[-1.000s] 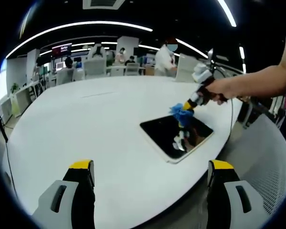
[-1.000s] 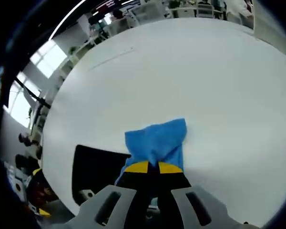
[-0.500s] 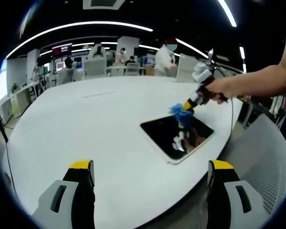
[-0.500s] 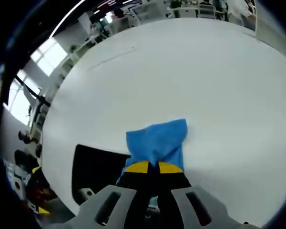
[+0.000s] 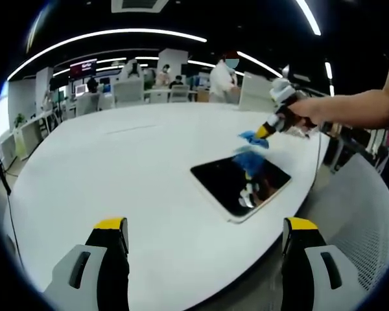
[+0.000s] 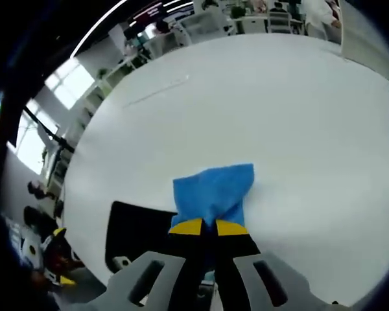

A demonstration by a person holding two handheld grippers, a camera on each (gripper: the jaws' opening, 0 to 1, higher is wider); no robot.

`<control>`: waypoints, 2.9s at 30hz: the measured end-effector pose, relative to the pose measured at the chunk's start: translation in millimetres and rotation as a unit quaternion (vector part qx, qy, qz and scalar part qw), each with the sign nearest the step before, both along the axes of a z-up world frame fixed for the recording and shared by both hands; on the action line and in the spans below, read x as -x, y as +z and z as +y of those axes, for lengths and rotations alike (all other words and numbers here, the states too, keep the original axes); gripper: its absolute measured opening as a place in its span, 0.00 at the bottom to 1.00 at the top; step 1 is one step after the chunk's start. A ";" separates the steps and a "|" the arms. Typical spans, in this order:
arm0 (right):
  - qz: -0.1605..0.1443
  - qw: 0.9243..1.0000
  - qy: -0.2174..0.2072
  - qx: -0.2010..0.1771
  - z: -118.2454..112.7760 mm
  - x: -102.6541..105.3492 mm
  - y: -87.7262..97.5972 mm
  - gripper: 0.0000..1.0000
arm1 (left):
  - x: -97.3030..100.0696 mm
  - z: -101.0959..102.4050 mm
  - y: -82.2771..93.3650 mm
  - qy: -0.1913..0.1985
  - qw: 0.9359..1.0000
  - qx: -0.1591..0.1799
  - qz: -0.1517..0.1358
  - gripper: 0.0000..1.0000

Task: Wipe the mirror surface with the cleaning cloth until all visible marks leave the cleaned area.

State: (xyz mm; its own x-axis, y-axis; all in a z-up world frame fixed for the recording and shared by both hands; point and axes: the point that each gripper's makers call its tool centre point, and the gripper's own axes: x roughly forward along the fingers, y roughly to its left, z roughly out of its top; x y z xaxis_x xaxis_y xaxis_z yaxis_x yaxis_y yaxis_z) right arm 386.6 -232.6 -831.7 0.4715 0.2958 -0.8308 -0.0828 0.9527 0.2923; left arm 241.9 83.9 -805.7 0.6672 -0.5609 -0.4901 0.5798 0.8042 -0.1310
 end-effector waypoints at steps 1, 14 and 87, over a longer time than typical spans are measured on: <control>-0.001 1.000 -0.001 0.005 -5.1 2.8 2.1 0.00 | -0.4 0.4 -0.2 0.001 1.000 0.001 0.000 0.99; -0.003 0.999 -0.022 0.028 -57.9 12.8 13.2 0.00 | -1.3 0.6 0.9 0.004 1.000 0.001 -0.002 0.99; -0.287 0.946 0.149 0.002 -70.3 132.5 32.8 1.00 | -3.7 13.9 3.5 0.049 0.999 0.000 0.004 0.99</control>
